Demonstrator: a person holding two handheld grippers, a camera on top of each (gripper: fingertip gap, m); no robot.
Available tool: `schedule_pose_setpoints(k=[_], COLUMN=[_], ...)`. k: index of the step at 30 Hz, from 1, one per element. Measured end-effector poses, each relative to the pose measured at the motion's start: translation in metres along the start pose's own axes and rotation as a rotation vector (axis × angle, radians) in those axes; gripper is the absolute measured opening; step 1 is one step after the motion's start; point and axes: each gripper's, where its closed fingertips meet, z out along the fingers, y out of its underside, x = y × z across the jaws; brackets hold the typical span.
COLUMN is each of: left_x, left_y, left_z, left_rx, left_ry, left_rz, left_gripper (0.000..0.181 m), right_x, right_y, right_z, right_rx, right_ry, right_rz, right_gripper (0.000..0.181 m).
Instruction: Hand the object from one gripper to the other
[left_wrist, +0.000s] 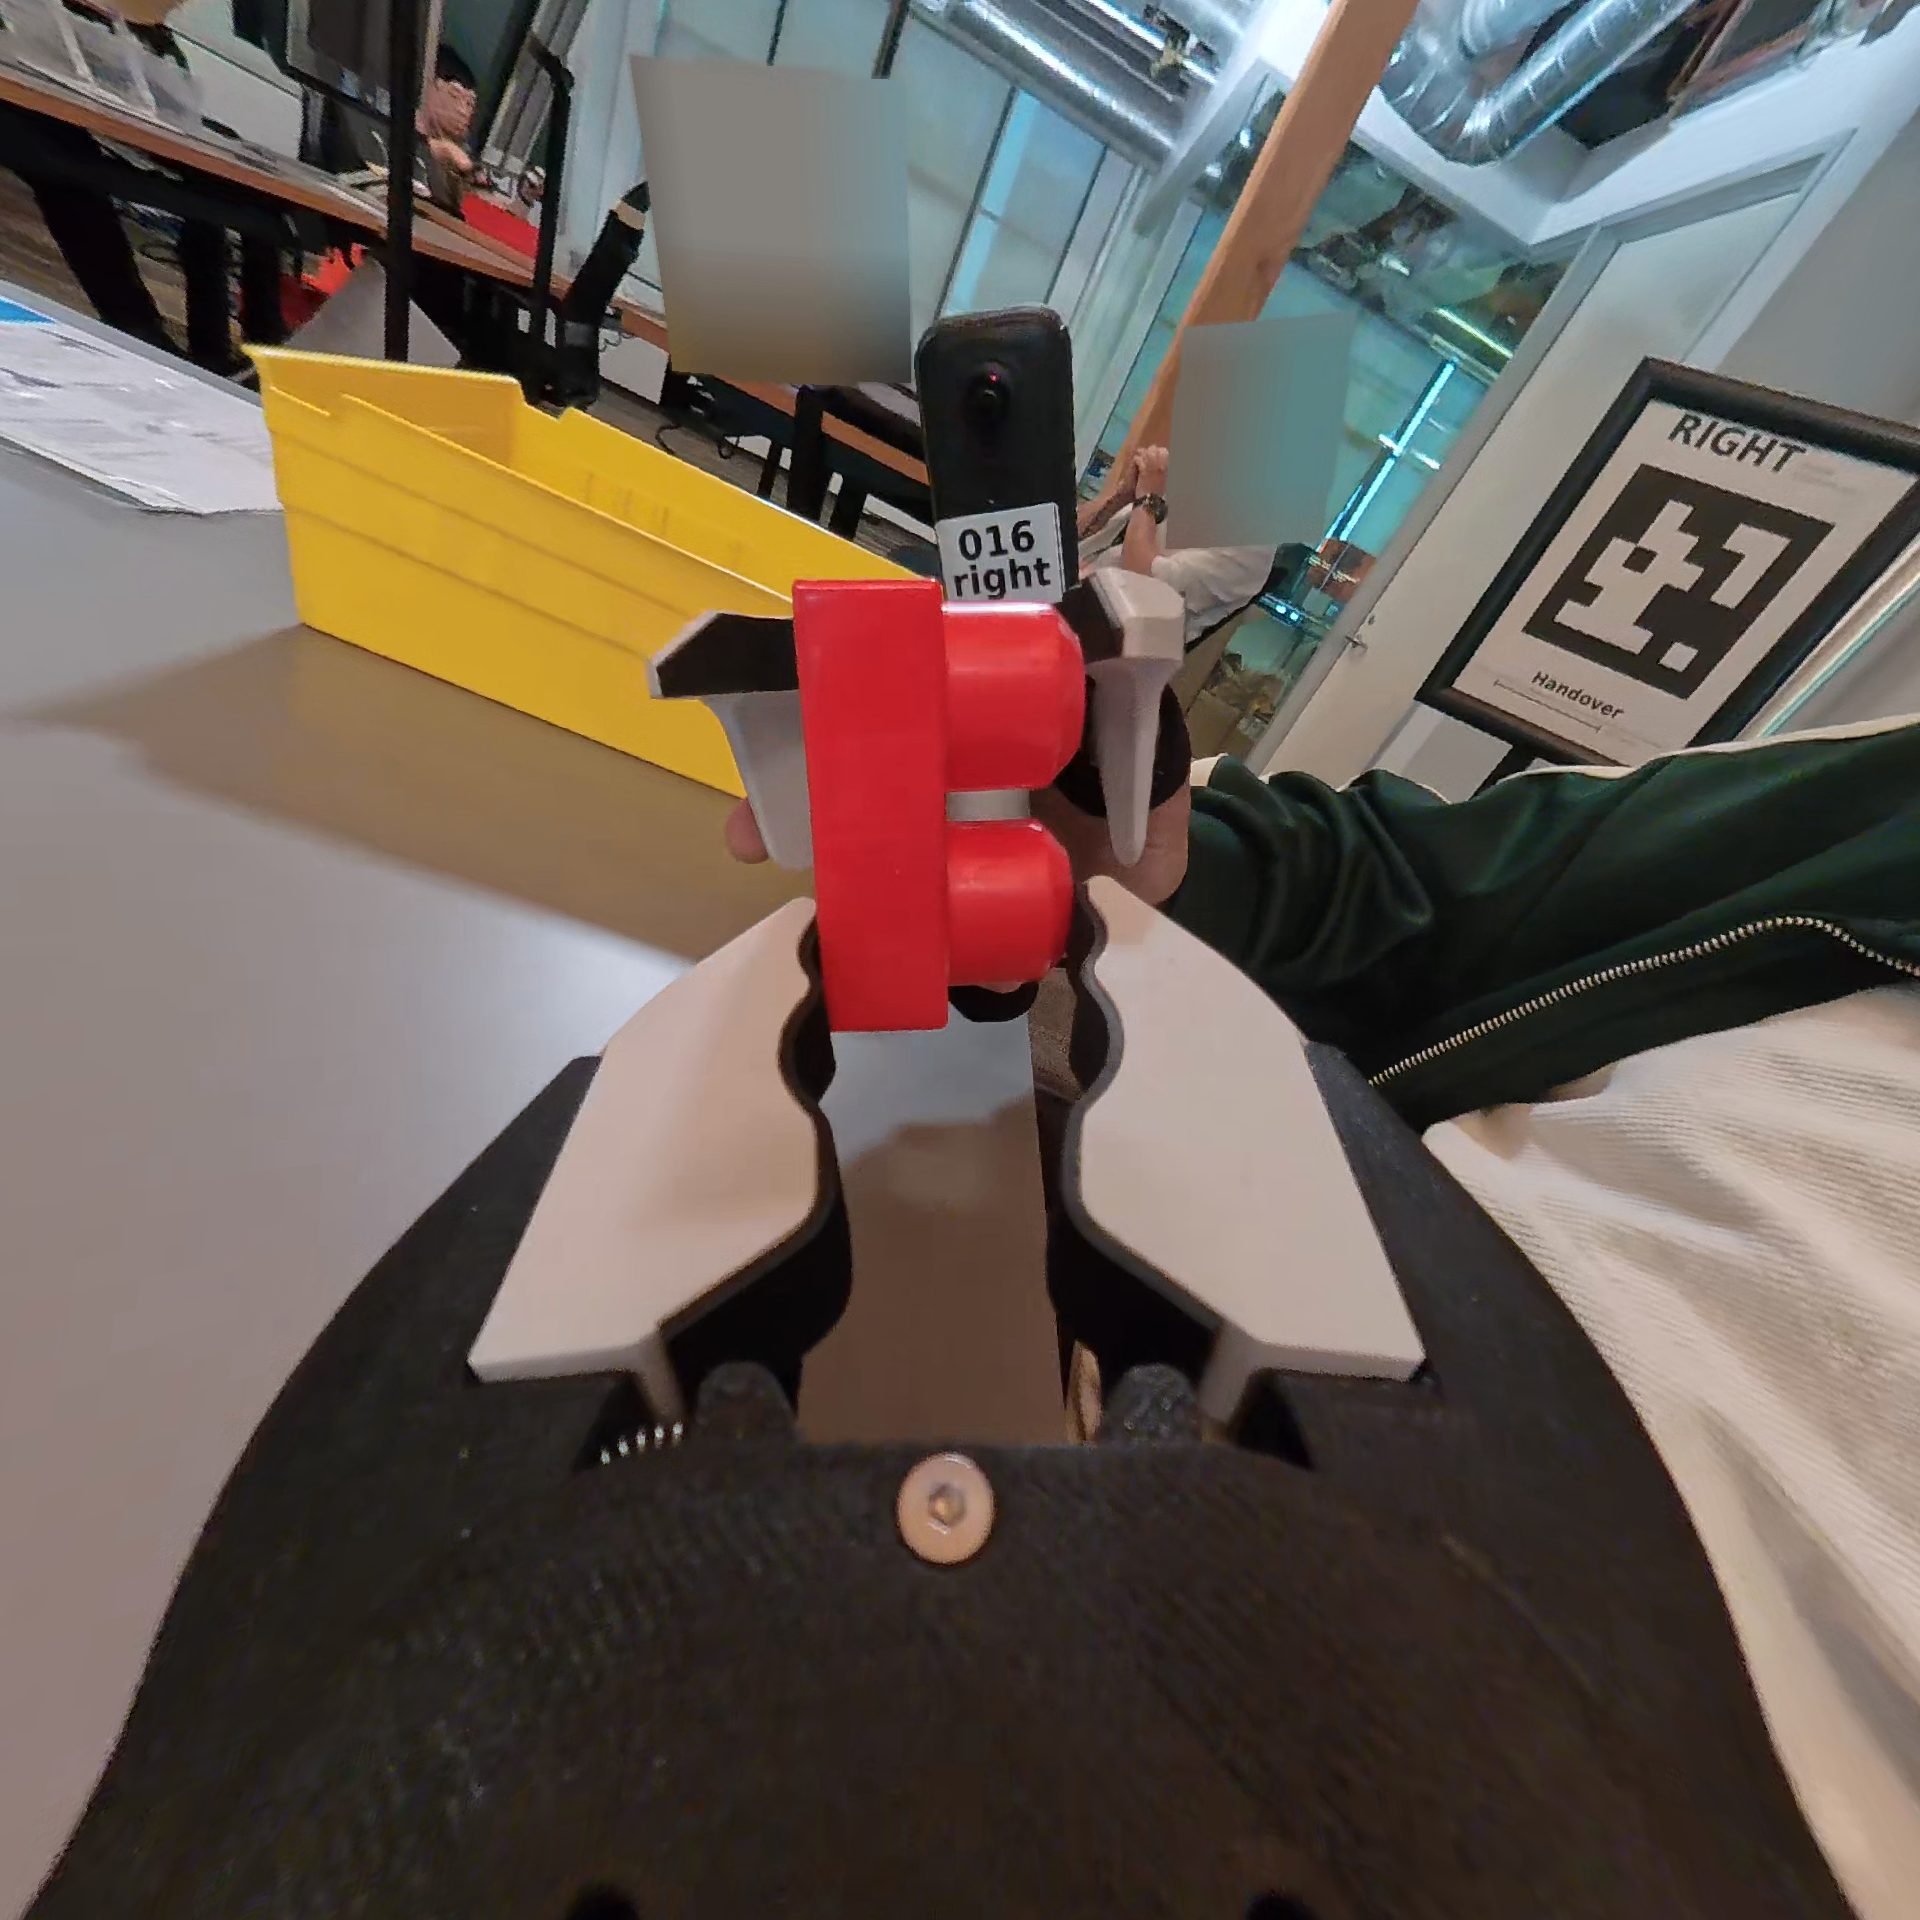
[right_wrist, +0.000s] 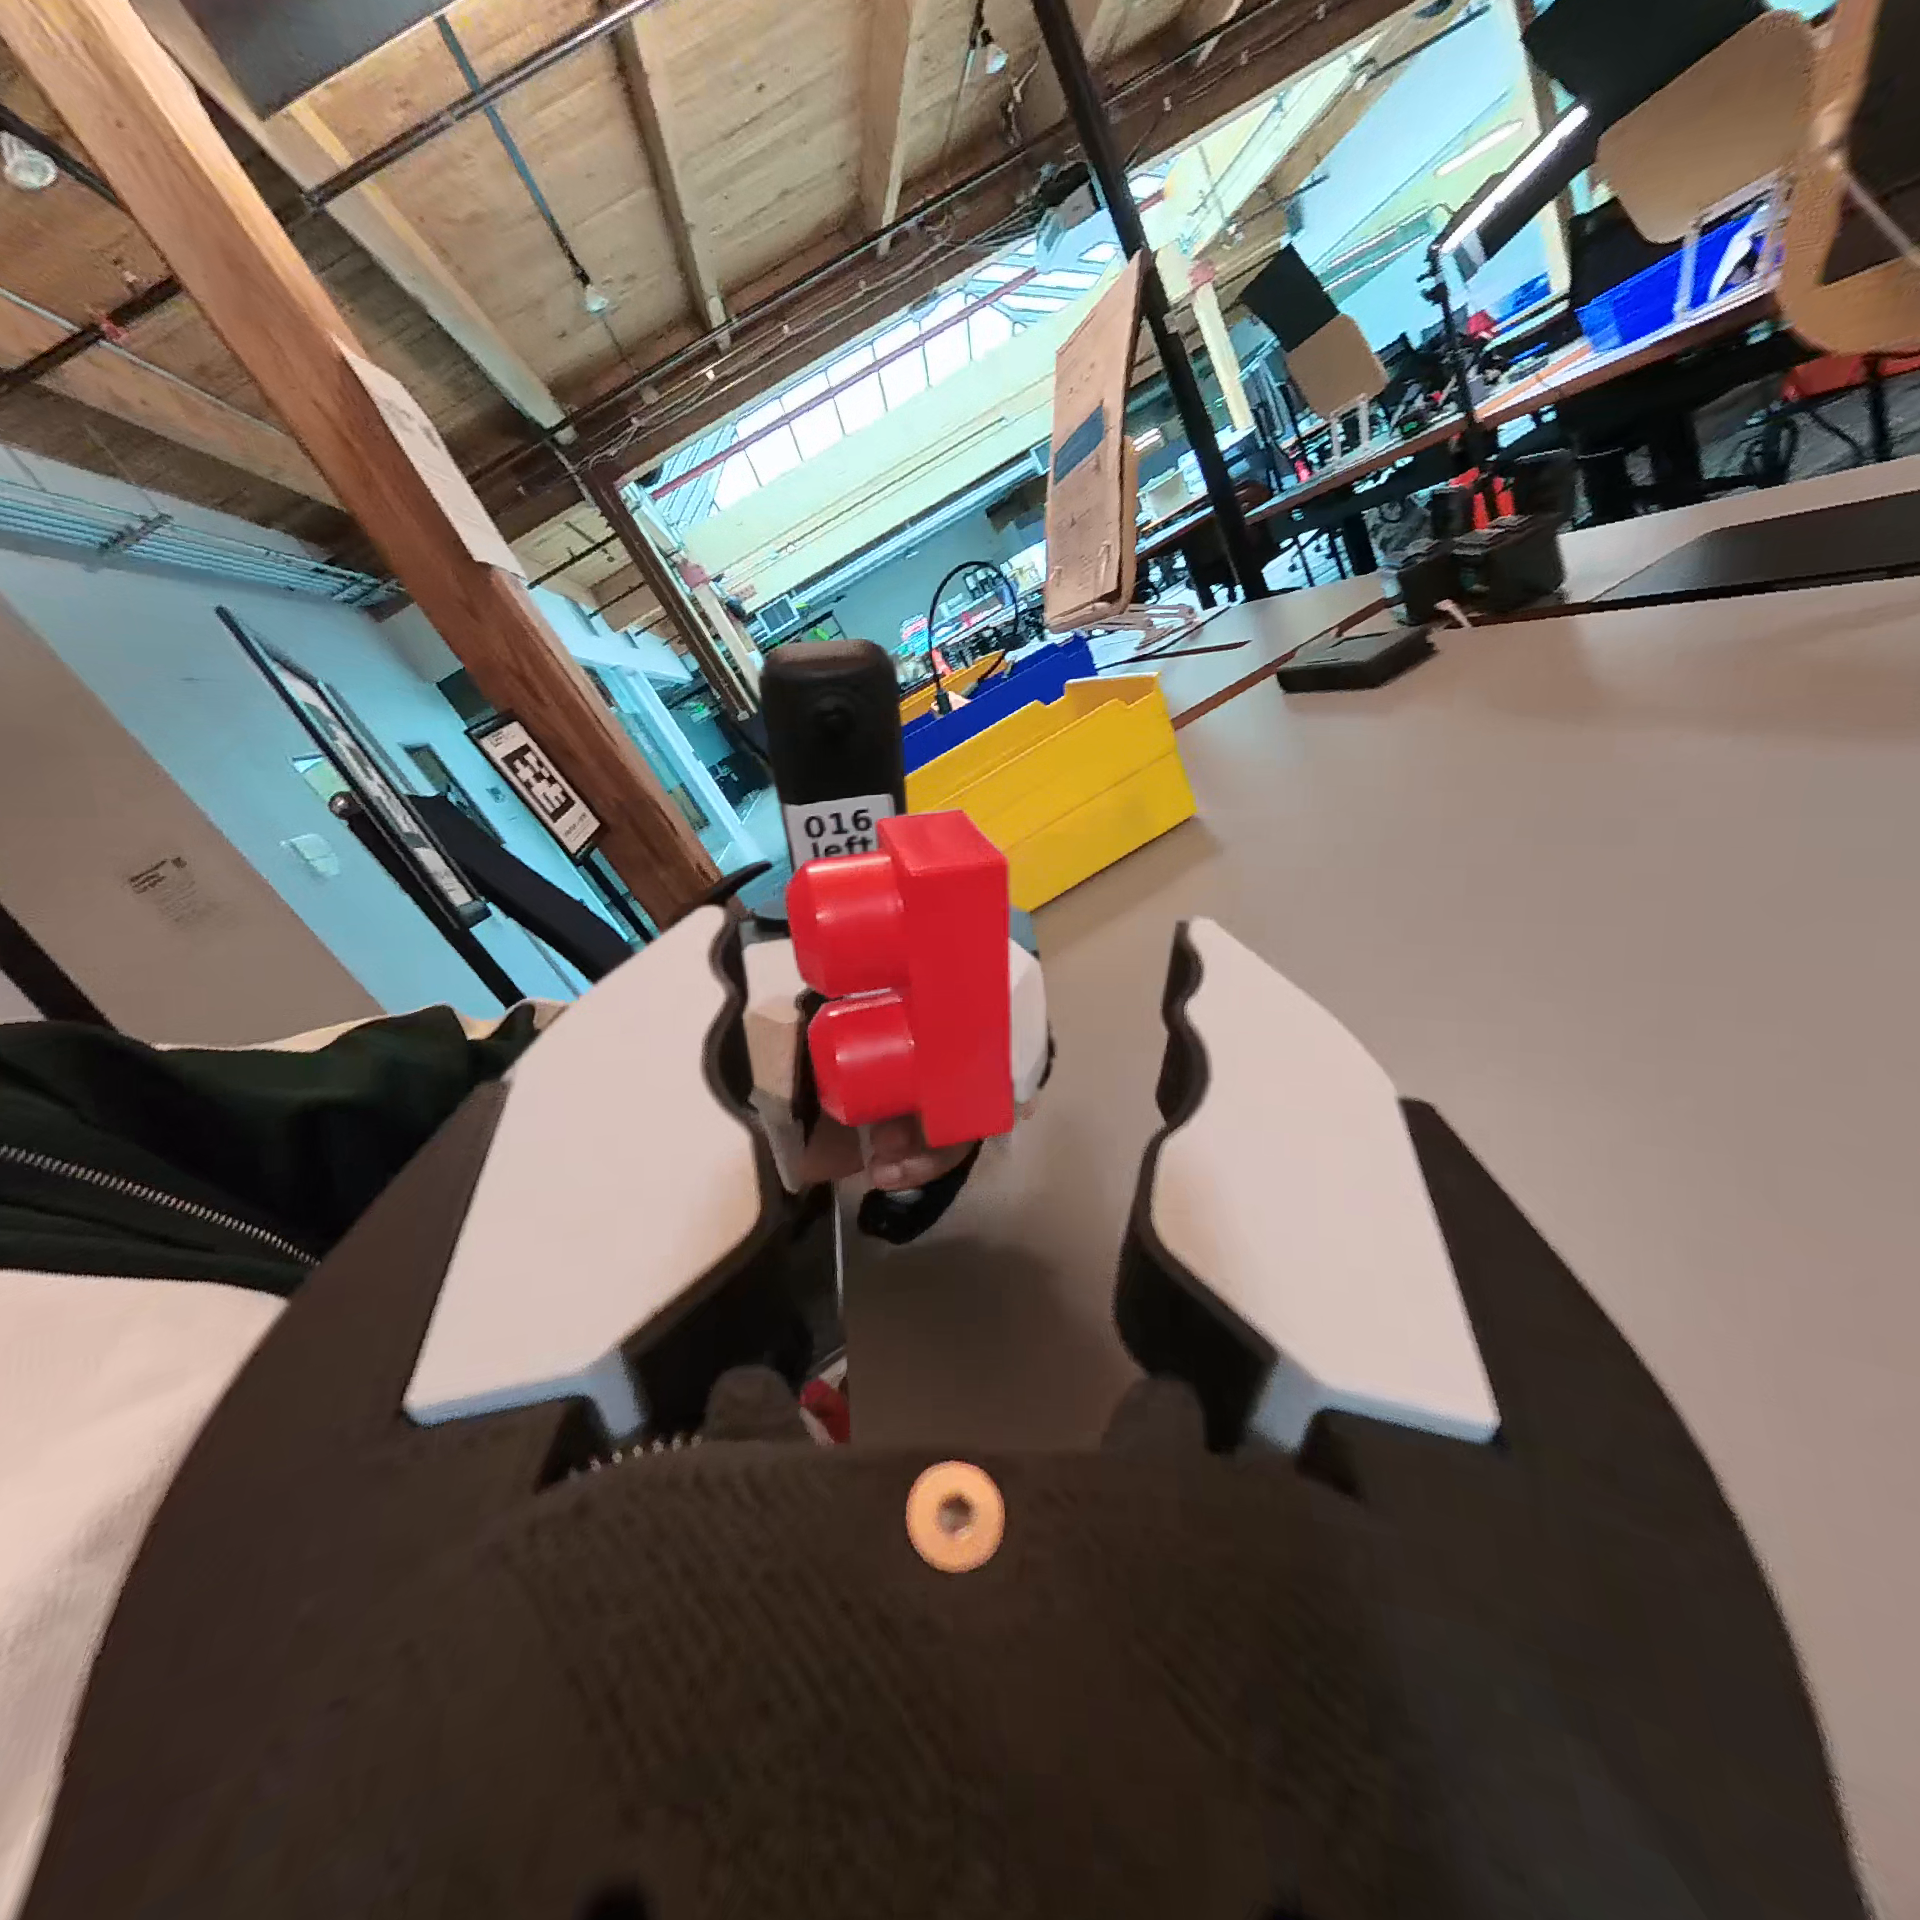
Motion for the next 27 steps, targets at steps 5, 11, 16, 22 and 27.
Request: schedule_pose_setpoints(k=[5,11,16,22,27], left_x=[0.003,0.005,0.006,0.000,-0.017], left_y=[0.005,0.012,0.011,0.008,0.007], left_z=[0.004,0.008,0.009,0.008,-0.001], left_rx=[-0.022,-0.051,-0.050,-0.034,-0.090], left_ry=[0.016,0.021,0.022,-0.015,-0.132], left_rz=[-0.004,0.001,0.000,0.075,0.417], left_gripper=[0.042,0.042,0.042,0.064,0.093], right_x=[-0.009,-0.013,-0.013,-0.011,0.002], right_y=[0.011,0.017,0.017,0.004,0.001], right_z=[0.006,0.006,0.006,0.000,-0.007], right_rx=[-0.045,-0.079,-0.085,-0.040,-0.040], right_ry=[-0.025,-0.042,-0.042,-0.040,-0.062], right_rz=[-0.024,-0.045,-0.040,-0.020,0.170], right_gripper=[0.067,0.046,0.046,0.046,0.046])
